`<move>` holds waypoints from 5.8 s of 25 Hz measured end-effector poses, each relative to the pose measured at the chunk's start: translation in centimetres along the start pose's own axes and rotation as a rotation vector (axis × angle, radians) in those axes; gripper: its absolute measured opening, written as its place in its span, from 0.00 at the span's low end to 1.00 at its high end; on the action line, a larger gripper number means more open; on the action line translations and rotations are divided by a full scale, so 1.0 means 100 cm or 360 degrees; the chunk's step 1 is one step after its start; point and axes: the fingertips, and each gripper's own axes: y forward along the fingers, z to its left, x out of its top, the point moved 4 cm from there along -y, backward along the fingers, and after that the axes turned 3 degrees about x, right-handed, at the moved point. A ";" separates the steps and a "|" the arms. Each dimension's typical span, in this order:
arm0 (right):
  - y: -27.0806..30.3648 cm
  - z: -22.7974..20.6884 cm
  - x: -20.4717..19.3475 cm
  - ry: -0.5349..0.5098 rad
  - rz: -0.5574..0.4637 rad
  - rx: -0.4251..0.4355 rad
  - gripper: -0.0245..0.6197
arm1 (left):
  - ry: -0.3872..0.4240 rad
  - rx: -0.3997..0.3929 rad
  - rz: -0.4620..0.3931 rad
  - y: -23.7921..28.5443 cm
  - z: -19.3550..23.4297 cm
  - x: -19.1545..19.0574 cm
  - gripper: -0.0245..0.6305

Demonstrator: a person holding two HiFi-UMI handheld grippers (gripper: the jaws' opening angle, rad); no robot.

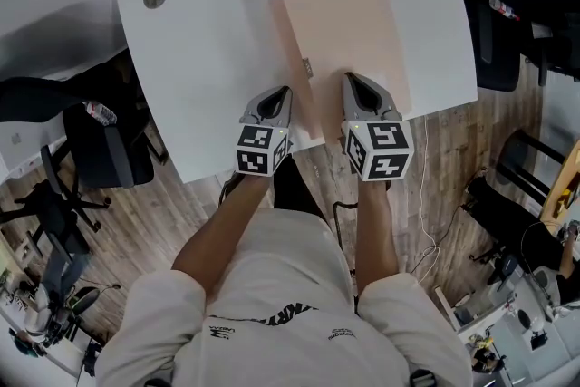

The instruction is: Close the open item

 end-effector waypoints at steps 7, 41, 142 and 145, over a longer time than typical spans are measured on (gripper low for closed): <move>0.010 0.004 -0.007 0.0005 0.0042 0.0027 0.04 | -0.0012 -0.0012 0.0002 0.004 0.001 0.000 0.04; 0.043 0.018 -0.033 0.0017 0.0173 0.0035 0.04 | -0.0001 -0.0068 -0.0007 0.009 0.003 -0.002 0.04; -0.219 0.132 0.080 -0.0019 -0.0961 -0.0018 0.04 | 0.0519 -0.0154 -0.0910 -0.261 -0.118 0.158 0.04; -0.219 0.135 0.080 -0.0027 -0.0972 -0.0007 0.04 | 0.0506 -0.0158 -0.0926 -0.263 -0.118 0.158 0.04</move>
